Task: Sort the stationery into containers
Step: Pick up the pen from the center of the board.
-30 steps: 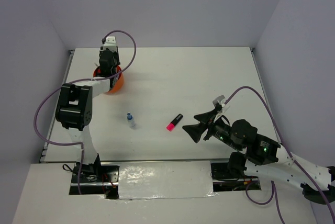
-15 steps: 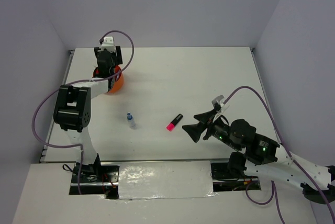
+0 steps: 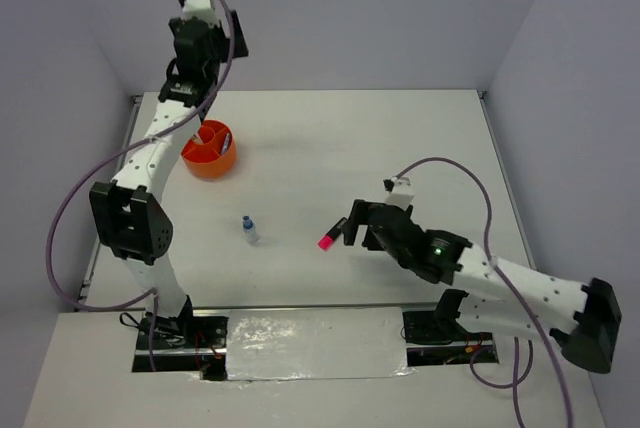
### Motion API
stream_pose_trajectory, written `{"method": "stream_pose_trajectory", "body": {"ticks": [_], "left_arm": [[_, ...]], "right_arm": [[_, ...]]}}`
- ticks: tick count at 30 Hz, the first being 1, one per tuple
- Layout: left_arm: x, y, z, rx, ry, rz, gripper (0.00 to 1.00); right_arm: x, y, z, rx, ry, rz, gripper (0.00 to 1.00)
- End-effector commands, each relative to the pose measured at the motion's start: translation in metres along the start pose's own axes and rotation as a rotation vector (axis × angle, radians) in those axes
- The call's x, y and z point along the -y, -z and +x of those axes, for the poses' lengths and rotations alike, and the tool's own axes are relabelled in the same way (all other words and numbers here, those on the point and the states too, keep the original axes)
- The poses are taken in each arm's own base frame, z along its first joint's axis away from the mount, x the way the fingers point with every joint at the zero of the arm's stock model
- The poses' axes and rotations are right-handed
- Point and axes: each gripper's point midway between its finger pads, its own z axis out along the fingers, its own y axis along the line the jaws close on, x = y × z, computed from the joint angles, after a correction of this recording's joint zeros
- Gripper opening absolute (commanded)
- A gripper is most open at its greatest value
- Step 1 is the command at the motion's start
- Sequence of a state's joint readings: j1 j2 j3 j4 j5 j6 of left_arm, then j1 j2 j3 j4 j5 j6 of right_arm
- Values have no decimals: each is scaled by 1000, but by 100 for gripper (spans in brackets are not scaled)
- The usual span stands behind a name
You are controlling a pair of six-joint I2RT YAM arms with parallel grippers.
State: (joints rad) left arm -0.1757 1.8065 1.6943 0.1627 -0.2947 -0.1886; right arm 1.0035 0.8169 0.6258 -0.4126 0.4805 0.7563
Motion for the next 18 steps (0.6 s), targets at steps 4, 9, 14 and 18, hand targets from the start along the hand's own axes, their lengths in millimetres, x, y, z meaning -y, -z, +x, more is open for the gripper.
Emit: {"method": "stream_pose_trajectory", "body": {"ticks": [4, 9, 14, 18], "left_arm": [[13, 92, -75, -220, 181, 31, 99], [25, 178, -16, -425, 168, 172, 99], [5, 259, 8, -392, 113, 181, 99], [-2, 291, 60, -447, 71, 247, 99]], "right_arm": [[10, -42, 9, -38, -195, 257, 99], [18, -71, 3, -48, -194, 332, 98], [22, -82, 9, -68, -253, 410, 97], [23, -96, 13, -80, -210, 480, 97]]}}
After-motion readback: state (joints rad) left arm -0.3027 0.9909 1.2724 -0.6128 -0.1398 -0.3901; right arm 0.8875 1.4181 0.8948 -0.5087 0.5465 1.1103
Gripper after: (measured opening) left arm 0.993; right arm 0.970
